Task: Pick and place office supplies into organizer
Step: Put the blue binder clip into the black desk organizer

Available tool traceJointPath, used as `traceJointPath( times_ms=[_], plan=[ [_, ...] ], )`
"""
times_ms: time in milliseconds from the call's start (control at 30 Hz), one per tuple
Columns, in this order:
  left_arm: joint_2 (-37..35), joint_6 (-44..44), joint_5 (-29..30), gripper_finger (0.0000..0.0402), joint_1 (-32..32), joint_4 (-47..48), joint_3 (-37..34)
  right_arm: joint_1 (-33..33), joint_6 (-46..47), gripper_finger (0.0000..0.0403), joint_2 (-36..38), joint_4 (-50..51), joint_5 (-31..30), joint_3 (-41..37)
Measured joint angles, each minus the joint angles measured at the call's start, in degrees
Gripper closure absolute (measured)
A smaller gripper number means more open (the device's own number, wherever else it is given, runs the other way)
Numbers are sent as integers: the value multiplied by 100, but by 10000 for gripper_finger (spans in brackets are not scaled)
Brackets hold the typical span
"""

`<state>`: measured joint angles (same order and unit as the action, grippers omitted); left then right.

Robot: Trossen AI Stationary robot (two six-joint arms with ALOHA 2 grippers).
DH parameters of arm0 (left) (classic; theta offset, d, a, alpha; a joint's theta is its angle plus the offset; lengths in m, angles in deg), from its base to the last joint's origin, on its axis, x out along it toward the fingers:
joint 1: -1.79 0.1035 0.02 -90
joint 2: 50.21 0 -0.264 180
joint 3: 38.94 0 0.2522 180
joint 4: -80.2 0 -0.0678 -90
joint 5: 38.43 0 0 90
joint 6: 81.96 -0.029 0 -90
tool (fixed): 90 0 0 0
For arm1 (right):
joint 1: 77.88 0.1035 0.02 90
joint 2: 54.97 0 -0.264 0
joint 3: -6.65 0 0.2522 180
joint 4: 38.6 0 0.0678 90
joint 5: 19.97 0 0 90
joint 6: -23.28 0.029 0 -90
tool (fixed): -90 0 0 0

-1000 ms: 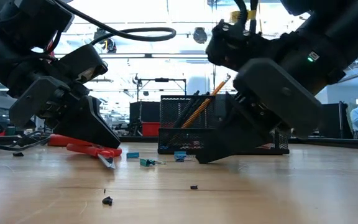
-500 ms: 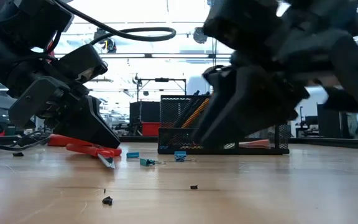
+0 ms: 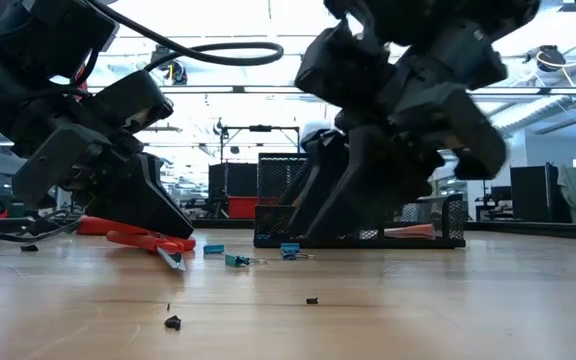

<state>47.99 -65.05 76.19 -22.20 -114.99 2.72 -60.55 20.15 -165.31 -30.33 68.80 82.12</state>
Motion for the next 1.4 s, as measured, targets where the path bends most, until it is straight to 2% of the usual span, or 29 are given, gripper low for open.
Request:
traceJointPath(
  times_ms=[433, 1067, 1200, 1400],
  plan=[
    [0, -26, 16, 355, 0, 0, 0, -151, -12, 241, -111, -333, 181, 7],
    [0, -24, 92, 355, 0, 20, -4, -243, -9, 242, -487, -380, 9, 24],
    [0, -22, 94, 355, 0, 17, -4, -282, 261, 259, -639, -422, 218, 31],
    [0, -21, 94, 355, 0, 15, -4, -282, 373, 316, -654, -357, 308, 31]
  ],
)
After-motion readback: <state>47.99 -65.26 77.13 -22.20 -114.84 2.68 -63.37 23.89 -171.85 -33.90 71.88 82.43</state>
